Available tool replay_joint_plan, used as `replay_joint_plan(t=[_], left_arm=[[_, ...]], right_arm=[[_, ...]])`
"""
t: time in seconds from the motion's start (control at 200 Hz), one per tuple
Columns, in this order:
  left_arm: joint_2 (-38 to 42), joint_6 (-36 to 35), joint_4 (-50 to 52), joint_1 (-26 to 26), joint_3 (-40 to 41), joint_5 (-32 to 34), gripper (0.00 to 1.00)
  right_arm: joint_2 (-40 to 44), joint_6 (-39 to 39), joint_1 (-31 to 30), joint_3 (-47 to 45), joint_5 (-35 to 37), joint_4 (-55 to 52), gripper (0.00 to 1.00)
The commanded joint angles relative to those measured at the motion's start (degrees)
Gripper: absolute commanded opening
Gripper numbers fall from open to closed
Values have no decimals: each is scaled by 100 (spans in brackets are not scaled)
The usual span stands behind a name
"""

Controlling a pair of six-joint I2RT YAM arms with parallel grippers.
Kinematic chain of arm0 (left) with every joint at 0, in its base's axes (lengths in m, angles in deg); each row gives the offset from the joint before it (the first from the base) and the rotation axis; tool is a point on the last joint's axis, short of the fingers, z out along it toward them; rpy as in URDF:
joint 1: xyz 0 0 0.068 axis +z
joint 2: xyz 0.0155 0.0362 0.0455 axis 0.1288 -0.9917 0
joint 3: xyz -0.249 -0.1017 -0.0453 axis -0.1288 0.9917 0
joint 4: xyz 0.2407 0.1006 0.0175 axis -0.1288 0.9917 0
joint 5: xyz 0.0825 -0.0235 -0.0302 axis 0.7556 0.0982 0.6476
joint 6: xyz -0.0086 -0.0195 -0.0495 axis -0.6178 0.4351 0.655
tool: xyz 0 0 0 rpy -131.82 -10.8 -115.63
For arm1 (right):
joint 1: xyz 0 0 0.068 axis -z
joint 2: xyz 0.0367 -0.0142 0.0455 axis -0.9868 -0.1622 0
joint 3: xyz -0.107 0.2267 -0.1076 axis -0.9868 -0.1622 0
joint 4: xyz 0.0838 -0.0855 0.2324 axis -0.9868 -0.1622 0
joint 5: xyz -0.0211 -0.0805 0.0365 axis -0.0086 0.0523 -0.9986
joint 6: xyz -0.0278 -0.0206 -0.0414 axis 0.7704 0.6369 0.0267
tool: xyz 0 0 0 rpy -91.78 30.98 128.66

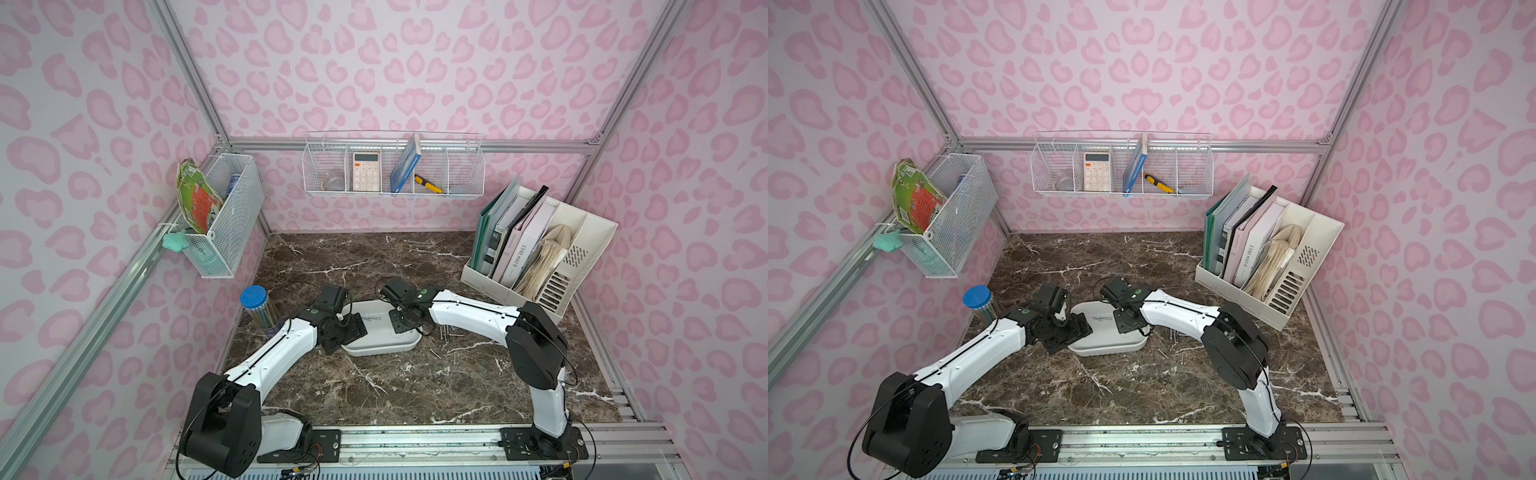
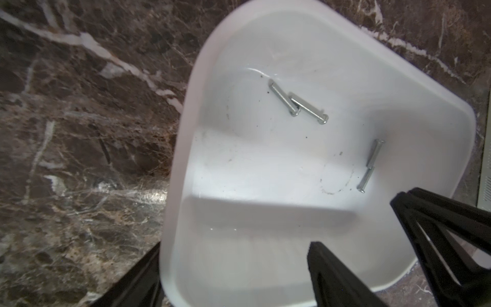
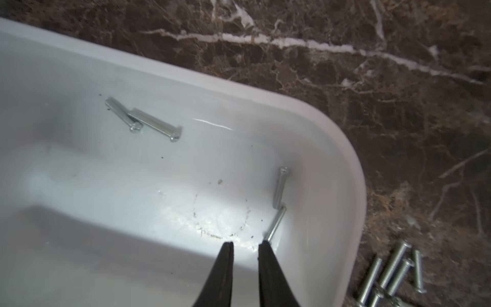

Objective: Take out the screws from the storage box
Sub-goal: Pick up the screw from the storage box.

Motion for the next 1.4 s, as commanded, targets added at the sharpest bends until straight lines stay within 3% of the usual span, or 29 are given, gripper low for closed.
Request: replay_joint_plan(t=[0.0, 0.905, 1.395], left_arm=[[43, 142, -177, -28, 55, -235, 85], [155, 236, -88, -125, 312, -105, 81], [137, 281, -272, -138, 394, -147, 81]], right_arm=[[-113, -77, 20, 83, 171, -157, 22], [-1134, -407, 181, 686, 852, -596, 25], [-1205, -509, 343, 301, -69, -83, 6]])
